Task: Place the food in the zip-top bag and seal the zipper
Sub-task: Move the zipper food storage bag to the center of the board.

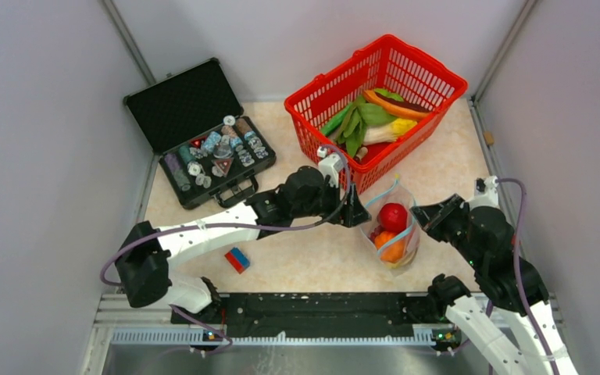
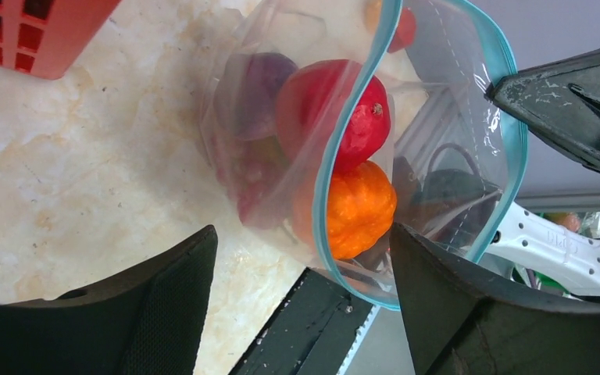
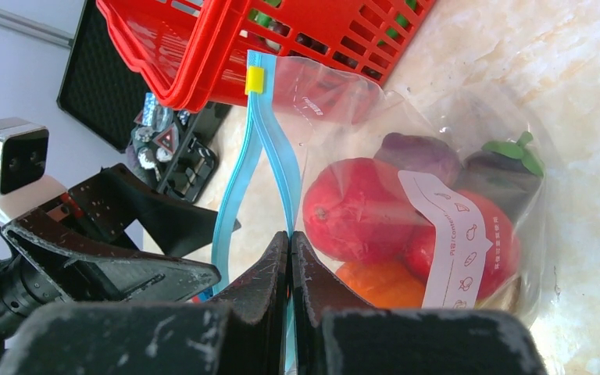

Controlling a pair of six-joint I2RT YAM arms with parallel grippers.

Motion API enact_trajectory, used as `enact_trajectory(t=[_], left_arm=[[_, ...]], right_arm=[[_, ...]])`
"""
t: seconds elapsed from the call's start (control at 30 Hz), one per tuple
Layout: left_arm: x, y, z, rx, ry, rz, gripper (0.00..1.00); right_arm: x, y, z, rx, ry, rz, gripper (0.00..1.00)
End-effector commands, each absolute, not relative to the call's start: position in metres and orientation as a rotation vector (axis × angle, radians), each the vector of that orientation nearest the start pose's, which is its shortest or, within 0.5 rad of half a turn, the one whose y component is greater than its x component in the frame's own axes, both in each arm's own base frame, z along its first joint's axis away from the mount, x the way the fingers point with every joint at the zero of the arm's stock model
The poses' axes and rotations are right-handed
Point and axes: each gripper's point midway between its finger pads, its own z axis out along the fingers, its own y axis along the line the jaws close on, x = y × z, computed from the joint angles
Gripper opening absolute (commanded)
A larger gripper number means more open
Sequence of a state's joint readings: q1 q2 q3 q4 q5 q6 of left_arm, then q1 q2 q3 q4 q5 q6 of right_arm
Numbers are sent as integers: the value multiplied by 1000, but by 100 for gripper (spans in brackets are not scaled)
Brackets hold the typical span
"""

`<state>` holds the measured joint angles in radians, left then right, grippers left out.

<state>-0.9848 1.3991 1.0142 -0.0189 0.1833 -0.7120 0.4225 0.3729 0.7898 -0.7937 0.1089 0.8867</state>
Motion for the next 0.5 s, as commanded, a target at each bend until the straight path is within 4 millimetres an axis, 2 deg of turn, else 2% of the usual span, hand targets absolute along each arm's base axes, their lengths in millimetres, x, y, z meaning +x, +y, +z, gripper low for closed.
enact_trajectory(t=[0.0, 0.13, 0.33, 0.47], left_arm=[[189, -410, 236, 488, 2099, -1218, 79], [184, -416, 220, 543, 2150, -1144, 69], [186, -416, 197, 571, 2183, -1007, 53], [186, -417, 192, 622, 2199, -956, 33]], right_arm=[[177, 90, 254, 548, 1914, 747, 1], [177, 90, 255, 544, 1910, 751, 1], [175, 89, 256, 538, 1910, 744, 1], [176, 89, 261, 522, 1895, 751, 1]])
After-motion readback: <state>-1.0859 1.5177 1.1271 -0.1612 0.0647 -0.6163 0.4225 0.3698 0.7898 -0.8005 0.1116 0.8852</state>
